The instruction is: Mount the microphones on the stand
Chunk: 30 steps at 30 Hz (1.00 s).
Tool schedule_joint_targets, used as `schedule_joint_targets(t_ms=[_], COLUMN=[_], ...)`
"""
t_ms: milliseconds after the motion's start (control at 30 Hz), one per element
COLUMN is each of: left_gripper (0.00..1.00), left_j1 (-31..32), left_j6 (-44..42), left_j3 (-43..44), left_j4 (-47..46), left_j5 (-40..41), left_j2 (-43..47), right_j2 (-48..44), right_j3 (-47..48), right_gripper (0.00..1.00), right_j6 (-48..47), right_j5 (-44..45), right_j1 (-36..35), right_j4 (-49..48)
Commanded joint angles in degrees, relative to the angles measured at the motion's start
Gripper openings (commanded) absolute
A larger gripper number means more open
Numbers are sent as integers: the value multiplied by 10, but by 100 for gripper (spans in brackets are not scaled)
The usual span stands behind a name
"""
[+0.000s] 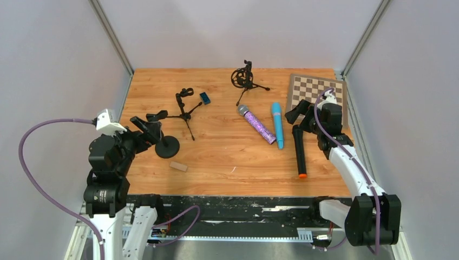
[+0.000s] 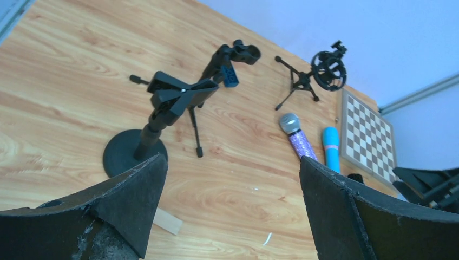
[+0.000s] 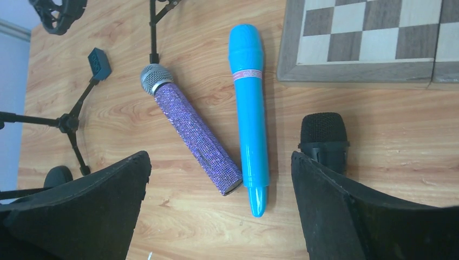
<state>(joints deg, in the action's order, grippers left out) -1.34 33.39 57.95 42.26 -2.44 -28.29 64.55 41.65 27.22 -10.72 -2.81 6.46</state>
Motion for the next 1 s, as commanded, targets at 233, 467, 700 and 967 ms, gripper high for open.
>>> schedule_joint_targets(t_ms=[233, 467, 700, 967], left_gripper=[100, 100, 100, 100], left_j1=[-4, 0, 184, 310], left_j6=[-92, -134, -181, -195], left_j3=[97, 206, 368, 526], left_j4=[-20, 61, 146, 220], left_j5=[-183, -223, -32, -4], left_j2=[-106, -266, -412, -560], right_j2=[63, 122, 140, 171], right_j3=[60, 110, 146, 180], right_gripper=[100, 100, 100, 100], right_j6=[-51, -71, -93, -133], right_j5=[-84, -78, -8, 83], right_j1=[1, -32, -88, -158], right_j4=[50, 84, 114, 153])
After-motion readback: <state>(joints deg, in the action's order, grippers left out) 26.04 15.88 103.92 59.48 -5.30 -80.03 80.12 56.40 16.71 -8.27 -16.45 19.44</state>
